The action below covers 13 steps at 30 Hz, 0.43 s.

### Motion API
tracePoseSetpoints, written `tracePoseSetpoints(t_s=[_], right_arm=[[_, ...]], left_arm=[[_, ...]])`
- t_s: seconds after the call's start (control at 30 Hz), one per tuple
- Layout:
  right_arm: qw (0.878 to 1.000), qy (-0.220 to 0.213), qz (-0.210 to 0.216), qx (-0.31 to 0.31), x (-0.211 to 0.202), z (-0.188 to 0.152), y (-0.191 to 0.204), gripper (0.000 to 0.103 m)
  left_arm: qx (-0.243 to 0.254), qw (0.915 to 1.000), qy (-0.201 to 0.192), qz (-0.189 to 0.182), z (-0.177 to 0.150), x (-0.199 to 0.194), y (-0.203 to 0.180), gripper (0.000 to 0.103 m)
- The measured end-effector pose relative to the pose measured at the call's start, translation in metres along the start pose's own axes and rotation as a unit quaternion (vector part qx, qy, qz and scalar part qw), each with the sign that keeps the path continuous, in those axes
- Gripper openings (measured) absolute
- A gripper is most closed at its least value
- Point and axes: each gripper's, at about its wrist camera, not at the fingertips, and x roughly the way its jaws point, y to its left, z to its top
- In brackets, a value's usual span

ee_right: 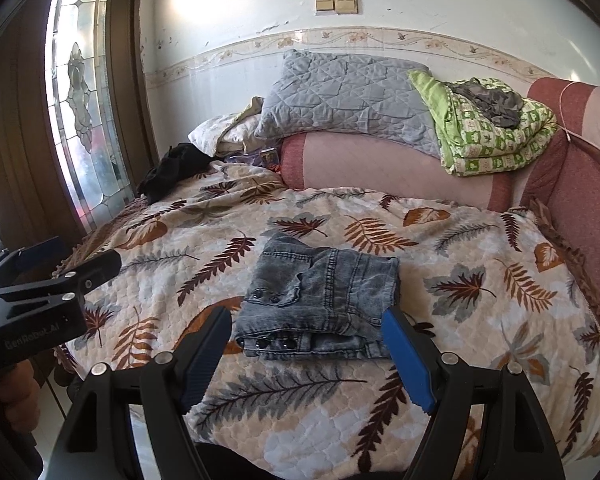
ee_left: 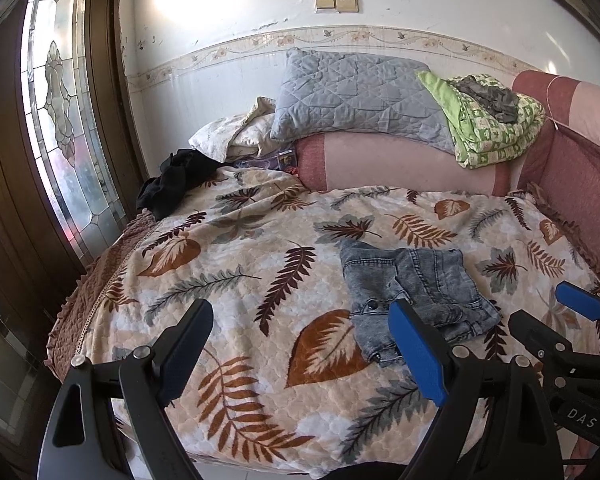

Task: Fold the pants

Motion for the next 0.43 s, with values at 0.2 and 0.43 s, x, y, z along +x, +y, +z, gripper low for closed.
tracePoseSetpoints(t_s=[0.2,0.43], right_arm=[[1.000,0.010,0.011,-0.001,0.011,-0.001,0.010,0.080],[0.999,0.007,0.030,0.020,0.021,0.004,0.008,0.080]], left_arm=[[-0.003,0.9999,0.009,0.003,0.001,0.008,0.006,0.090],[-0.009,0.9999,0.007,-0.012,0.004,0.011,0.010,0.090]])
